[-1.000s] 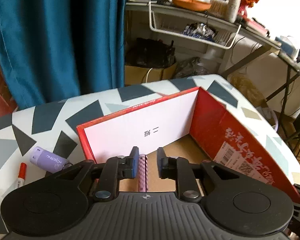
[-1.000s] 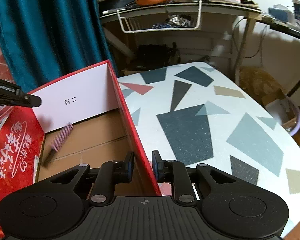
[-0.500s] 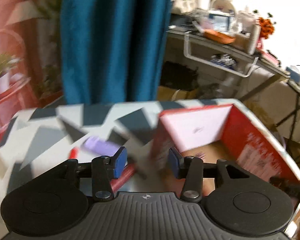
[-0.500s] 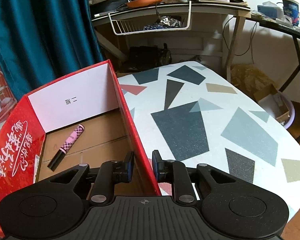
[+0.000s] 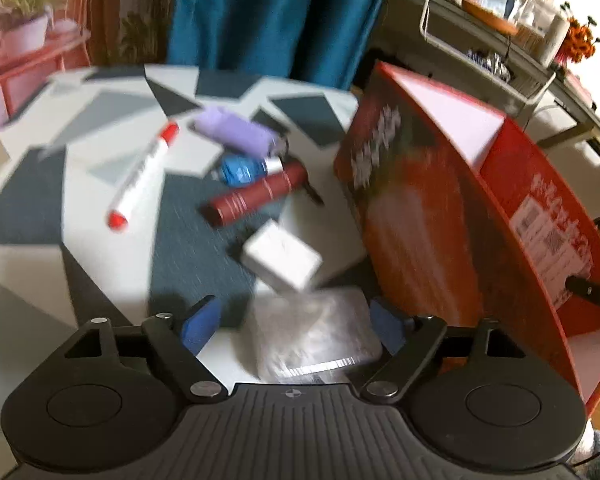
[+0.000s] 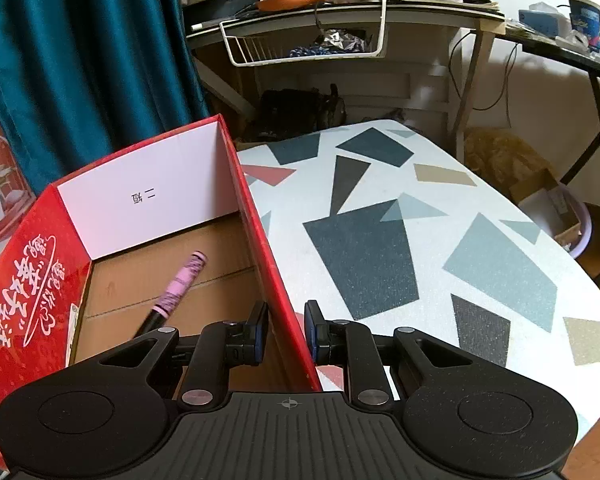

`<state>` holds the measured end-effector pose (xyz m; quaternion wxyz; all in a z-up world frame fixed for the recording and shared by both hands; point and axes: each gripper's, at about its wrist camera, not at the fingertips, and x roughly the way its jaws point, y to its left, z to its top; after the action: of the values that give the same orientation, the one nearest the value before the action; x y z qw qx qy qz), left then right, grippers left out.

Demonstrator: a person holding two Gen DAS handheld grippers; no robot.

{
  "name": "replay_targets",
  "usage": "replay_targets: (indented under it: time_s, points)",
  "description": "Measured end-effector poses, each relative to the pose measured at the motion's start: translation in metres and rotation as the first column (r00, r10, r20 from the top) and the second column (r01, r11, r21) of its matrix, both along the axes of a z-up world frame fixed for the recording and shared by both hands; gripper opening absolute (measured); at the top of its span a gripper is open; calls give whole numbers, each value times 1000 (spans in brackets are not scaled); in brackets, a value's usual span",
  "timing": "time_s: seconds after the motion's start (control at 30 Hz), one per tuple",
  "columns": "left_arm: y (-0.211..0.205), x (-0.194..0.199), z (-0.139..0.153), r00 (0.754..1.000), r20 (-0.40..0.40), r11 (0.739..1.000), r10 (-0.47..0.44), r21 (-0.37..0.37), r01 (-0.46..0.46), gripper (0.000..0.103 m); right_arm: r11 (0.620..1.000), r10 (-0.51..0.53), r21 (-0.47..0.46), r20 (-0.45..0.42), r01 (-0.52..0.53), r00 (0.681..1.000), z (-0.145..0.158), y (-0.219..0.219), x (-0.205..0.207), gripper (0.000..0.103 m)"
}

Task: Organize rigid objects
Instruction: 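Move the left tool back to the clear rubber-band box, then grasp the clear rubber-band box with the left tool and drop it in the red box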

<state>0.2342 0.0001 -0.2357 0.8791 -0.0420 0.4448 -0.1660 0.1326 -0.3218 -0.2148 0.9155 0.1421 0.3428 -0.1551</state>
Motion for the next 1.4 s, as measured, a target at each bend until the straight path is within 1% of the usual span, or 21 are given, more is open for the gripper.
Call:
replay_targets:
  time_s: [0.13, 0.2, 0.33, 0.4, 0.5, 0.53, 0.67, 0.87, 0.97, 1.03, 1.4]
  points:
    - [-9, -6, -10, 1000, -19, 999, -21, 27, 22, 88, 1000, -1, 1, 0, 1, 1000, 0, 0, 1, 18]
    - [-11, -8, -13, 999, -20, 999, -27, 38, 27, 88, 1000, -3, 2, 1, 3, 1000, 0, 0, 1, 18]
    - [-16, -12, -21, 1000, -23, 999, -10, 45, 11, 88, 1000, -3, 2, 2, 3, 1000, 0, 0, 1, 18]
    - [-20, -12, -23, 1000, -24, 998, -11, 59, 12, 88, 1000, 0, 0, 1, 0, 1000, 0, 0, 1, 18]
    - [-26, -11, -26, 1000, -3, 995, -21, 93, 21, 86, 1000, 2, -2, 2, -2, 1000, -1, 0, 1, 18]
    - [-26, -10, -27, 1000, -6, 995, -11, 98, 12, 86, 1000, 2, -2, 2, -2, 1000, -1, 0, 1, 18]
    - [-25, -8, -27, 1000, -2, 996, 10, 87, -10, 86, 1000, 4, -3, 2, -4, 1000, -1, 1, 0, 18]
    - [-20, -16, -29, 999, 41, 996, 29, 78, -32, 85, 1000, 10, -8, 3, -10, 1000, -1, 1, 0, 17]
    - [-18, -18, -27, 998, 49, 995, 46, 87, -50, 84, 1000, 9, -8, 4, -9, 1000, -1, 1, 0, 17]
    - [-17, -20, -25, 997, 68, 994, 47, 91, -53, 84, 1000, 6, 1, 12, -6, 1000, -1, 0, -1, 17]
    - [-9, -29, -12, 989, 123, 994, 77, 62, -85, 84, 1000, 2, 3, 18, -2, 1000, -1, -1, -2, 17]
